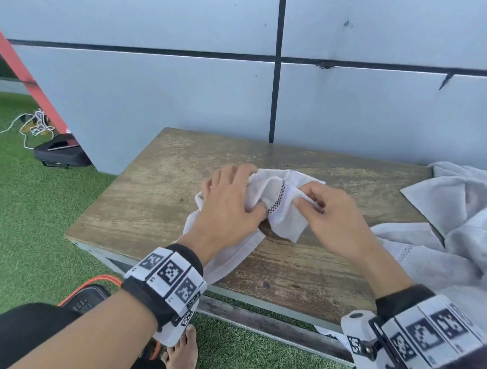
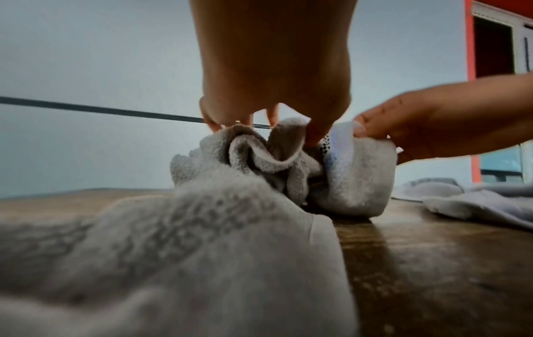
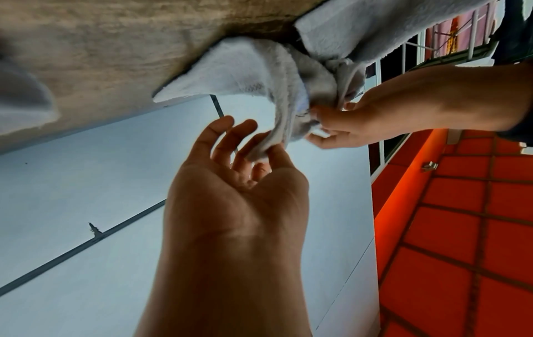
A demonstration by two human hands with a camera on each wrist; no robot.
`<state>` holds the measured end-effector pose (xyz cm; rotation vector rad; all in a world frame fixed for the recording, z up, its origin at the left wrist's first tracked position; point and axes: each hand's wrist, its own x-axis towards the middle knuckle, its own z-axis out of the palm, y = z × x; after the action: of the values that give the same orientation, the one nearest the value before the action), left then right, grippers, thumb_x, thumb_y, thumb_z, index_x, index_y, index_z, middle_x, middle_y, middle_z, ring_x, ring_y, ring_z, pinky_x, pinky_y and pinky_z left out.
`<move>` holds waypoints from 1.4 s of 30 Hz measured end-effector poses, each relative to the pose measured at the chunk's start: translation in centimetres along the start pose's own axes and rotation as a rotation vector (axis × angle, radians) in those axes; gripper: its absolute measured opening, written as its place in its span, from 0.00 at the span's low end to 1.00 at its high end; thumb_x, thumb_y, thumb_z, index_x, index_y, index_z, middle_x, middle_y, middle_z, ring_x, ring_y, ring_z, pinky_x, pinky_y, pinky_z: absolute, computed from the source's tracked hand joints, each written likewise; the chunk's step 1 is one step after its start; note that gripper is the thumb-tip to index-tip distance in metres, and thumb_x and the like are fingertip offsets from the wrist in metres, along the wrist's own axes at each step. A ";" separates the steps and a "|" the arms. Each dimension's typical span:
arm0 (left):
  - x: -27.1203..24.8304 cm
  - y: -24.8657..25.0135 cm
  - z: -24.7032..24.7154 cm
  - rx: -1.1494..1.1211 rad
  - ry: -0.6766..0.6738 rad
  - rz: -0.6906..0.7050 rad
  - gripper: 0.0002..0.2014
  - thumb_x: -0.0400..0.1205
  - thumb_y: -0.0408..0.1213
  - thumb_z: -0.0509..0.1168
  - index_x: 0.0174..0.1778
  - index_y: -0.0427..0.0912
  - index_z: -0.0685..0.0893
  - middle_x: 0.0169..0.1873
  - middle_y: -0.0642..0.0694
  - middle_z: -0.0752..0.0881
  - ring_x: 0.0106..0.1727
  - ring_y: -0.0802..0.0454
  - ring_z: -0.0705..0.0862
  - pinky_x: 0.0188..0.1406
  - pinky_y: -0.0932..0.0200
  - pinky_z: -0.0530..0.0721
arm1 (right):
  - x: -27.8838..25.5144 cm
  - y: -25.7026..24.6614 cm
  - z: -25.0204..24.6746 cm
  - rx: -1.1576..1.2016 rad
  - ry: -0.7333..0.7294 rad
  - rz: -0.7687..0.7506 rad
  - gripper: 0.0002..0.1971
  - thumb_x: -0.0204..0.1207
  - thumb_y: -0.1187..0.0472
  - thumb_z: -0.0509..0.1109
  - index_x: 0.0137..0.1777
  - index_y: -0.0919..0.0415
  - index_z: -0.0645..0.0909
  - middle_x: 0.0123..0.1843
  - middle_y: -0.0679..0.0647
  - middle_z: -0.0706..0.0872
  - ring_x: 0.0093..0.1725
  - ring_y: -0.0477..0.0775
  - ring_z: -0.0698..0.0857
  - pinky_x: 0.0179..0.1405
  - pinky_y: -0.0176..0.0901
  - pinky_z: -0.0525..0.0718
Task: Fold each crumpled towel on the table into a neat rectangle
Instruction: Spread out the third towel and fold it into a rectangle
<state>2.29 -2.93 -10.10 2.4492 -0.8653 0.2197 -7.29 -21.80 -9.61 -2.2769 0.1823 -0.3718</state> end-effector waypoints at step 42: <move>1.0 -0.2 -1.2 -0.144 0.209 0.232 0.04 0.85 0.38 0.65 0.46 0.47 0.85 0.36 0.58 0.84 0.40 0.55 0.81 0.52 0.49 0.75 | -0.1 0.2 0.5 -0.149 0.066 -0.065 0.13 0.83 0.51 0.68 0.37 0.39 0.73 0.26 0.43 0.78 0.27 0.45 0.77 0.27 0.44 0.71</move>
<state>3.17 -2.72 -8.90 2.1464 -1.0328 0.4713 -7.27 -21.57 -10.15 -2.4231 0.1745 -0.4816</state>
